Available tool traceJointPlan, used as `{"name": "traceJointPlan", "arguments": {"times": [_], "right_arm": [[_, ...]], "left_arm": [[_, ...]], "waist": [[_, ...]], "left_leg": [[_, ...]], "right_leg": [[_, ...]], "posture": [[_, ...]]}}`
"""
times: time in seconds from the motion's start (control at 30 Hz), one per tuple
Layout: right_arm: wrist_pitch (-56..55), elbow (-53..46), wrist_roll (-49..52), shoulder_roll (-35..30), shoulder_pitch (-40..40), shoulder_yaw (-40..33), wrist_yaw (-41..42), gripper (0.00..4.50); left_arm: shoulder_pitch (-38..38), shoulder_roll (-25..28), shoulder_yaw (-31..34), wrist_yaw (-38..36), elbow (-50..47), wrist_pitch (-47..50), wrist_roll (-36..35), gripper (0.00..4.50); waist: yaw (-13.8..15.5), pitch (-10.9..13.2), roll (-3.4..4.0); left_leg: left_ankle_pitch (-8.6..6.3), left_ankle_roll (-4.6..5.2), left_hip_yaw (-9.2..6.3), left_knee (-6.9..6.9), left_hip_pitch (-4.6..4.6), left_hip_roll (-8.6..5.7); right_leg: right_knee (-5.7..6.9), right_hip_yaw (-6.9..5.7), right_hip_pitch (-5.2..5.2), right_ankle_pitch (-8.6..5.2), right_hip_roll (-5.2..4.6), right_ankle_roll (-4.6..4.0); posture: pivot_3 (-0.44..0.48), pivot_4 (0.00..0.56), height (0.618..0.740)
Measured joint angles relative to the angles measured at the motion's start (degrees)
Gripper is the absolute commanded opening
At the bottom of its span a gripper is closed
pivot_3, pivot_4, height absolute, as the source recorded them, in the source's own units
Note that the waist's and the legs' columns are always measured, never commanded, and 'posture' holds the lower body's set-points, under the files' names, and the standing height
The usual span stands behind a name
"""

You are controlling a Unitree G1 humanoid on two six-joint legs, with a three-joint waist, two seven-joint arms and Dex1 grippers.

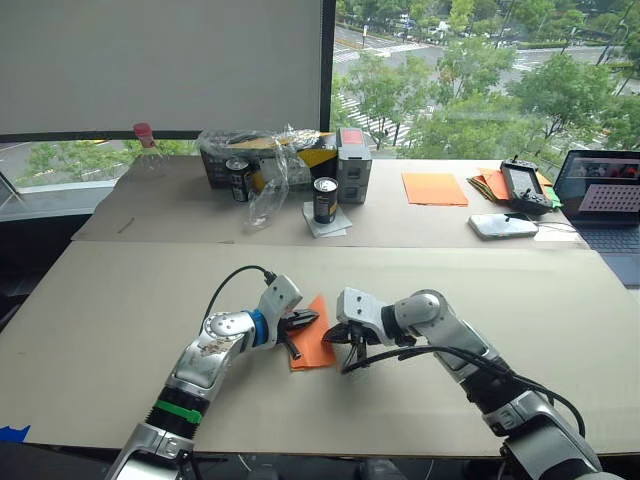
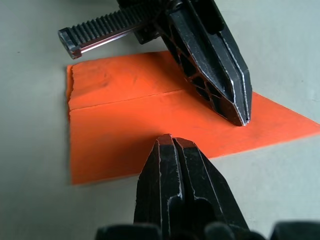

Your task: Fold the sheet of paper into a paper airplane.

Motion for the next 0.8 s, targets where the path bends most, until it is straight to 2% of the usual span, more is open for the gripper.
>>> {"name": "traceJointPlan", "arguments": {"times": [0.47, 0.6, 0.8], "right_arm": [[4.2, -13.8, 3.2, -5.3, 9.1, -0.2, 3.2, 0.0], [10.4, -19.0, 7.7, -8.0, 9.2, -4.9, 3.6, 0.0], [17.6, -24.9, 13.5, -9.6, 4.7, -11.1, 2.2, 0.0]], "left_arm": [[0.3, -0.1, 0.0, 0.2, -0.4, 0.2, 0.0, 0.02], [0.4, -0.1, 0.4, 0.1, -0.5, 0.2, -0.4, 0.02], [0.7, 0.0, 1.8, -0.9, -0.5, 0.7, -2.0, 0.02]], "waist": [[0.0, 0.0, 0.0], [0.0, 0.0, 0.0], [-0.2, 0.0, -0.02]], "left_leg": [[0.0, 0.0, 0.0, 0.0, 0.0, 0.0], [0.0, 0.0, -0.01, 0.05, -0.11, -0.01], [0.0, 0.0, -0.03, 0.05, -0.13, 0.01]], "right_leg": [[-0.01, -0.01, 0.02, -0.02, 0.0, 0.03], [-0.01, -0.01, -0.06, -0.01, 0.0, 0.02], [0.0, -0.02, -0.09, -0.01, 0.02, 0.02]], "posture": [[0.0, 0.15, 0.73], [0.0, 0.15, 0.73], [0.0, 0.15, 0.73]]}}
